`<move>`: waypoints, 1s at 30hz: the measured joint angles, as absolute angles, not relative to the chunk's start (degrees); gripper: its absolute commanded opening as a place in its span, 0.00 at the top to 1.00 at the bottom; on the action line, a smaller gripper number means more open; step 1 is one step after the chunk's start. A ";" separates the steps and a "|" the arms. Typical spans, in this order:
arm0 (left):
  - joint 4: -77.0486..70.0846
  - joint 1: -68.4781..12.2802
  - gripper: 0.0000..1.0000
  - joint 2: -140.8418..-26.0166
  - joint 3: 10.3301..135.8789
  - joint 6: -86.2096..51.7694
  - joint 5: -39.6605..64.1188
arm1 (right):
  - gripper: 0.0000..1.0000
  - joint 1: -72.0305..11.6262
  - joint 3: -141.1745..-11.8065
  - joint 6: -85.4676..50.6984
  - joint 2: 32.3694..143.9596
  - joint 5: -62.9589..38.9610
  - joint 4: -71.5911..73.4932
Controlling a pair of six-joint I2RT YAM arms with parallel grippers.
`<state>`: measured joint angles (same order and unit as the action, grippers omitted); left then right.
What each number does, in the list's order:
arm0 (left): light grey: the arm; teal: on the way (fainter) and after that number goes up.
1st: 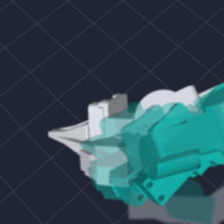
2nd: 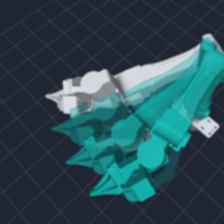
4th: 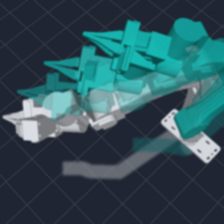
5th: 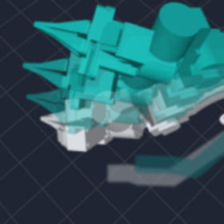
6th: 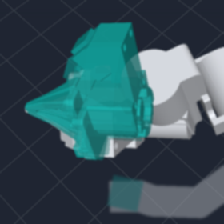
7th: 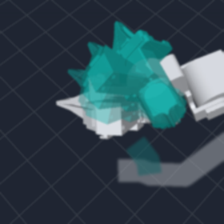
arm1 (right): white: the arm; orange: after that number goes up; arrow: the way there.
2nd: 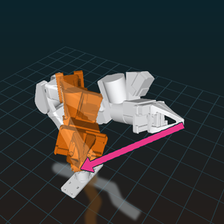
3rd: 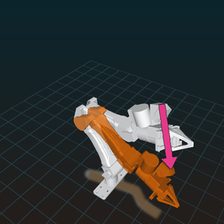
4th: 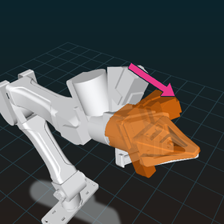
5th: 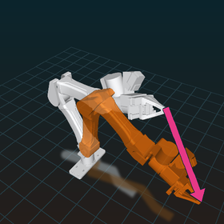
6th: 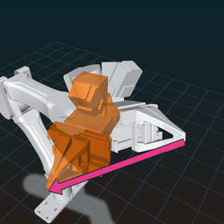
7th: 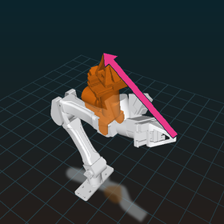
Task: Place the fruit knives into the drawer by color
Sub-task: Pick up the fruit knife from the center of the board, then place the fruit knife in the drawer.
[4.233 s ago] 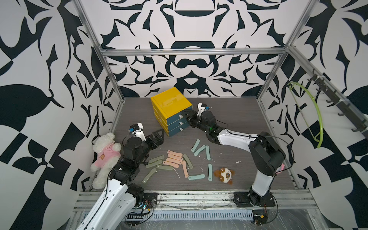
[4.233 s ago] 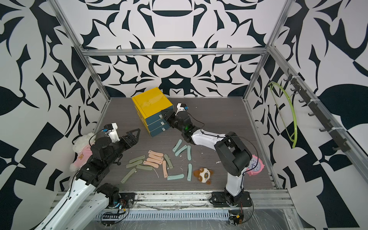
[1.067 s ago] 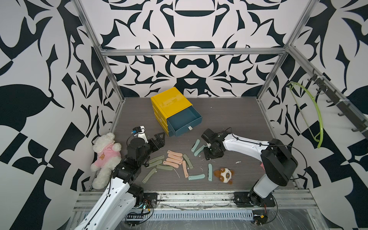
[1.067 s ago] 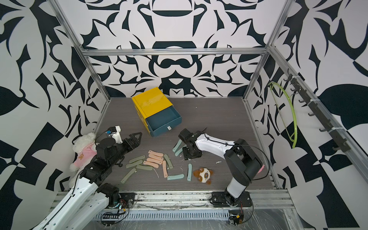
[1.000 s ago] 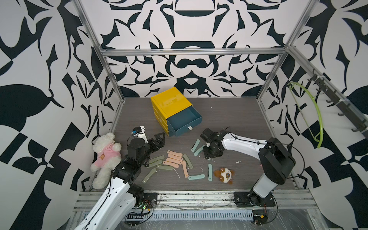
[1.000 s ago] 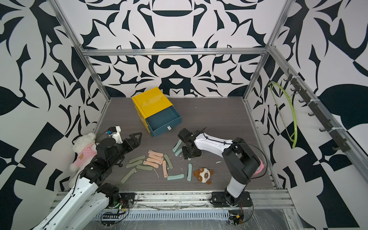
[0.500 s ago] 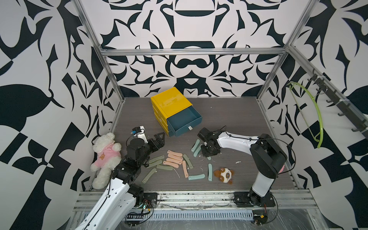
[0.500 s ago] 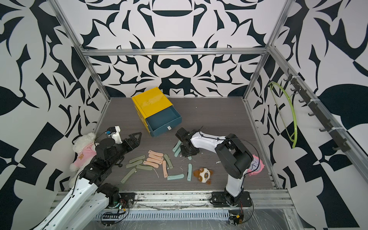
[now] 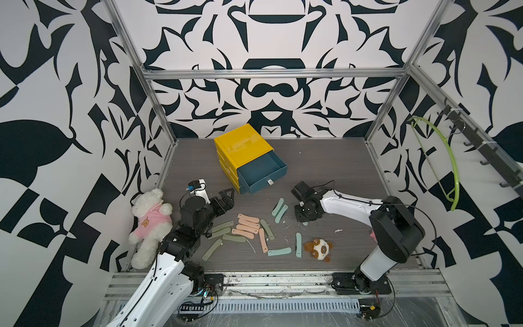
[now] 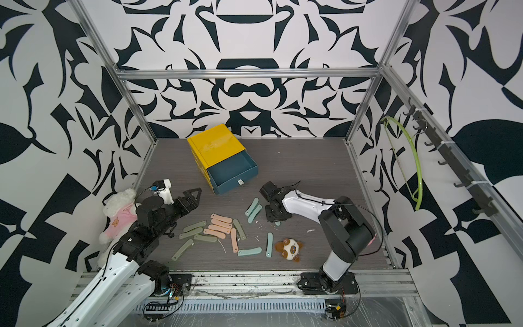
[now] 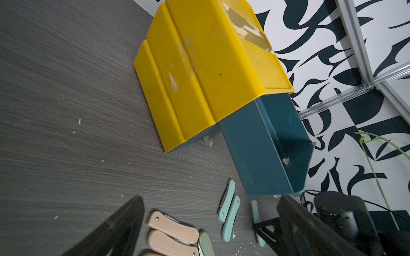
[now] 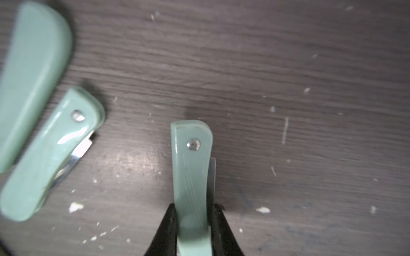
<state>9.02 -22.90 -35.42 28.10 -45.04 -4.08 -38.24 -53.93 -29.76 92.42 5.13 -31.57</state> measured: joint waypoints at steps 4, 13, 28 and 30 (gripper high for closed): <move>9.04 -22.90 0.01 -35.99 28.10 -45.04 -4.05 | 0.86 -38.24 -52.53 -29.78 85.97 6.02 -29.32; 9.04 -22.90 0.01 -37.89 28.10 -44.99 -3.66 | 0.85 -38.22 -51.90 -29.78 73.45 6.87 -28.45; 9.02 -22.90 0.01 -40.32 29.50 -44.34 -1.48 | 0.85 -40.97 -83.72 -26.55 83.57 -0.36 -23.81; 9.04 -22.90 0.01 -40.32 29.67 -44.07 -1.19 | 0.85 -41.19 -87.00 -26.28 87.64 -1.13 -22.17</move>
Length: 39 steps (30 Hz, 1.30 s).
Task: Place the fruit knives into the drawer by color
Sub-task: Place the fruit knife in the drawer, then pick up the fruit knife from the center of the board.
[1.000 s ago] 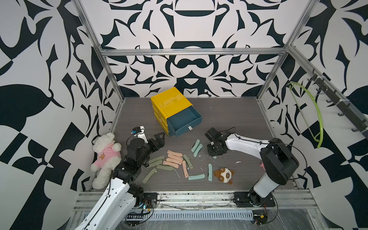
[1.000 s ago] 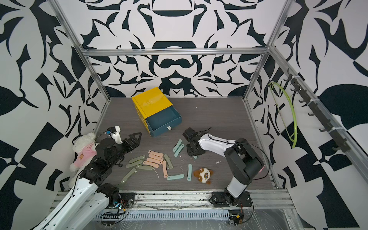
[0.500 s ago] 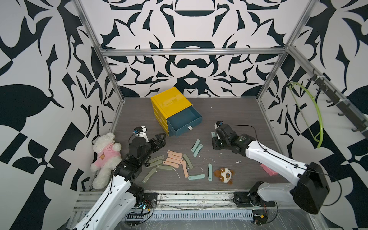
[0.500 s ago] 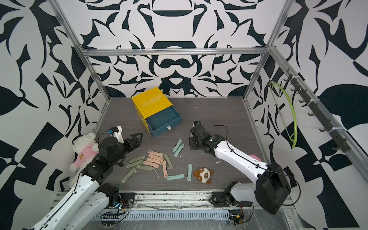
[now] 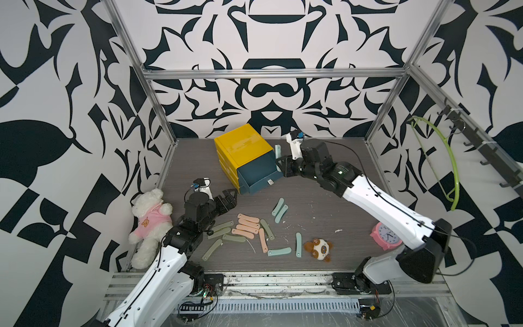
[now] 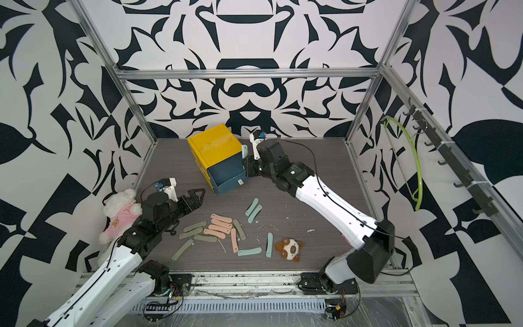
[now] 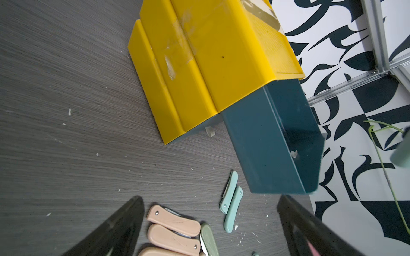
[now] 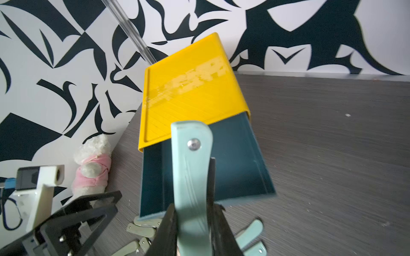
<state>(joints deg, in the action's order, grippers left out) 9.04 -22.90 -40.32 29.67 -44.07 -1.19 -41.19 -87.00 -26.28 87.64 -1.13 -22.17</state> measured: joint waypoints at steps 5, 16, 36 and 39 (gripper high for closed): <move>9.32 -22.90 0.01 -40.25 29.76 -43.64 -0.62 | 0.85 -41.23 -93.41 -25.43 98.30 -2.33 -21.50; 10.13 -22.90 0.01 -40.21 29.76 -43.13 0.08 | 0.57 -41.10 -94.56 -25.82 102.24 -2.57 -22.79; 12.23 -22.90 0.01 -42.44 34.26 -40.80 2.04 | 0.45 -40.97 -90.70 -27.94 87.11 -2.76 -22.70; 12.36 -22.90 0.01 -42.76 35.70 -39.55 3.68 | 0.44 -40.97 -85.32 -28.82 80.49 -2.72 -22.65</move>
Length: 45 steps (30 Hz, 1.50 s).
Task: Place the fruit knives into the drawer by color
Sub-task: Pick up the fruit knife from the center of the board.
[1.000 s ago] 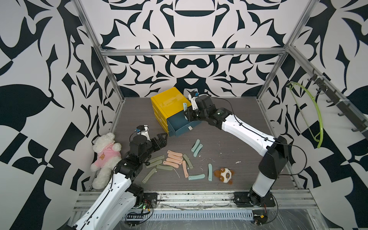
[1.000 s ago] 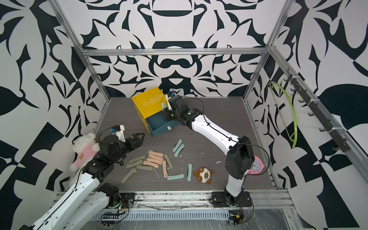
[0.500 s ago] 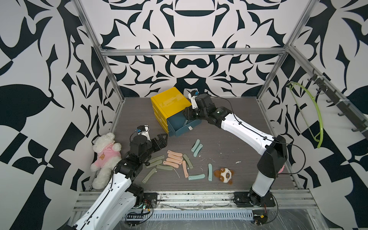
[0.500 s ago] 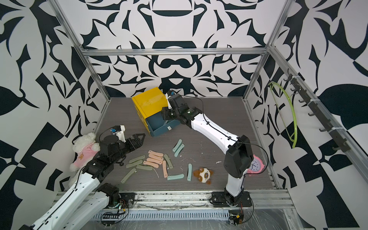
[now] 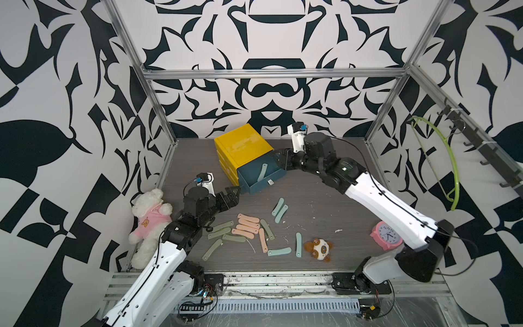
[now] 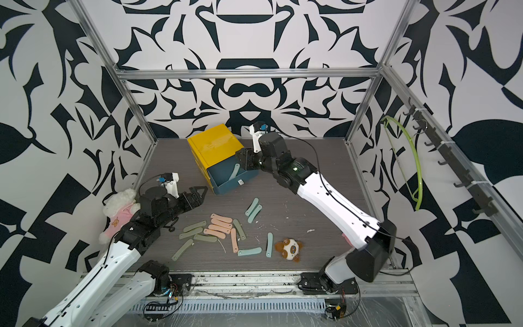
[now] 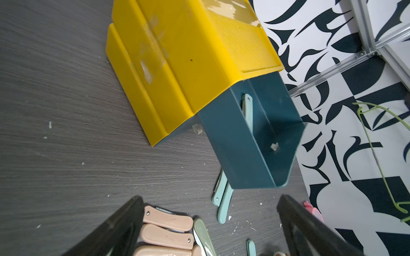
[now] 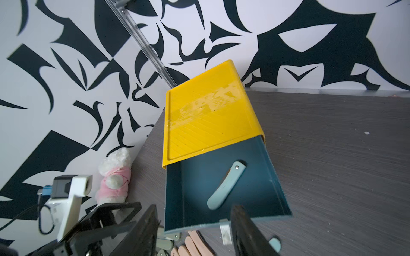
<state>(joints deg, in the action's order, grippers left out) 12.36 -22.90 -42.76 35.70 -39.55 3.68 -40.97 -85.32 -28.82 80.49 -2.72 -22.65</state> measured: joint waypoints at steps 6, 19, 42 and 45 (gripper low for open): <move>14.79 -25.71 0.01 -45.30 40.34 -36.73 7.38 | 0.44 -40.95 -72.53 -30.17 68.53 -0.23 -24.82; 26.94 -52.25 0.05 -56.05 45.19 -31.57 2.63 | 0.45 -37.19 -48.62 -34.24 48.45 7.81 -33.39; 26.59 -73.54 0.30 -88.92 52.31 -17.45 -5.30 | 0.44 -35.22 -42.46 -35.64 41.30 8.58 -36.53; 25.89 -73.95 0.36 -91.68 52.99 -16.08 -5.78 | 0.45 -35.07 -42.46 -35.59 40.82 8.56 -36.58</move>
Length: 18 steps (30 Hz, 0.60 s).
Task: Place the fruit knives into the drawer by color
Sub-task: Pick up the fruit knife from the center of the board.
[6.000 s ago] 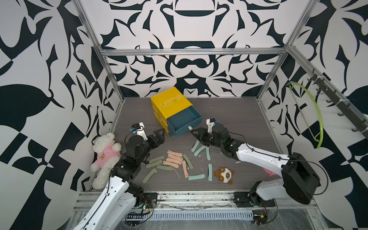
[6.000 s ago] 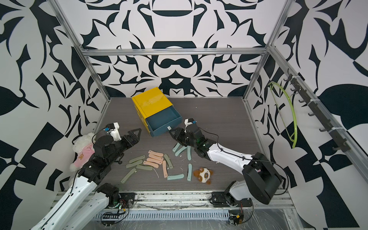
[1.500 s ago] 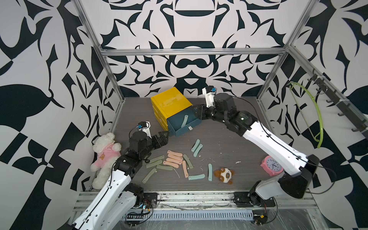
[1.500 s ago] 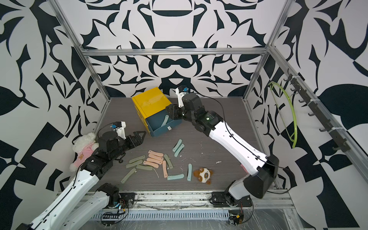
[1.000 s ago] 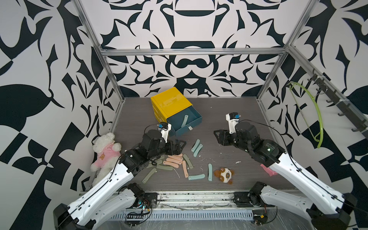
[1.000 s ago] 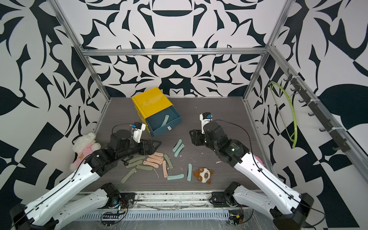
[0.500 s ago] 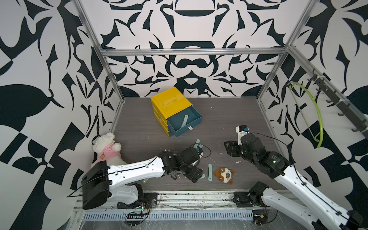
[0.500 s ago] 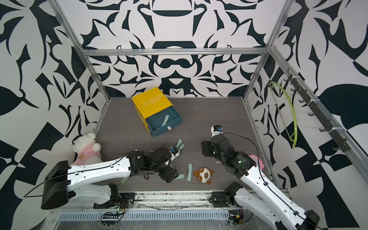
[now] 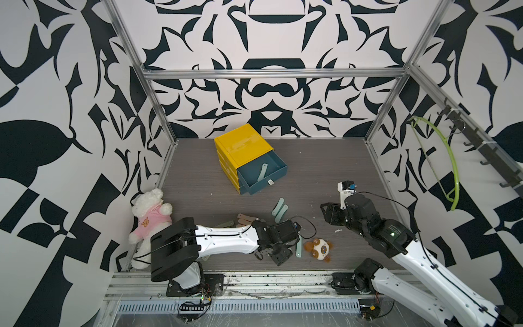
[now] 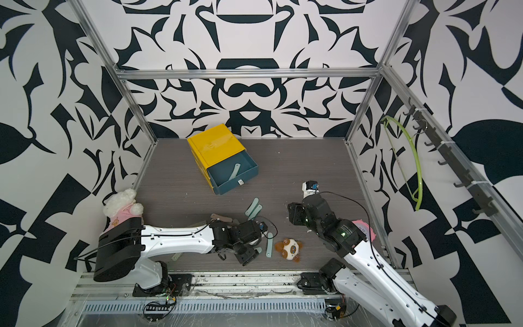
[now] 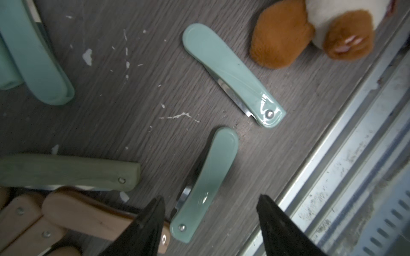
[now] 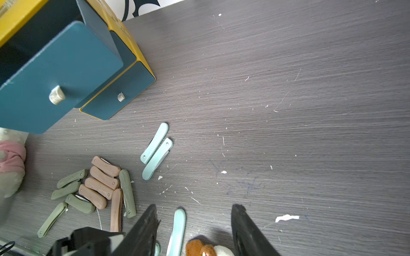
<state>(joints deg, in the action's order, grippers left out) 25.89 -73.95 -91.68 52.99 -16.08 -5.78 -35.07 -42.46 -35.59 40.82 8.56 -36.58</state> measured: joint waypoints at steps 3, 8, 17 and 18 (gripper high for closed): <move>25.54 -74.15 0.37 -94.21 53.71 -15.03 -6.24 | 0.45 -34.89 -42.46 -35.48 40.53 8.54 -36.62; 25.34 -74.59 0.46 -96.57 54.41 -13.54 -6.87 | 0.44 -34.54 -42.46 -34.72 40.03 8.40 -36.67; 25.32 -76.23 0.62 -99.18 56.40 -11.86 -8.97 | 0.44 -33.69 -43.22 -33.50 40.07 8.43 -37.39; 25.32 -76.34 0.64 -99.24 56.47 -11.84 -9.06 | 0.44 -33.61 -43.29 -33.39 40.10 8.43 -37.43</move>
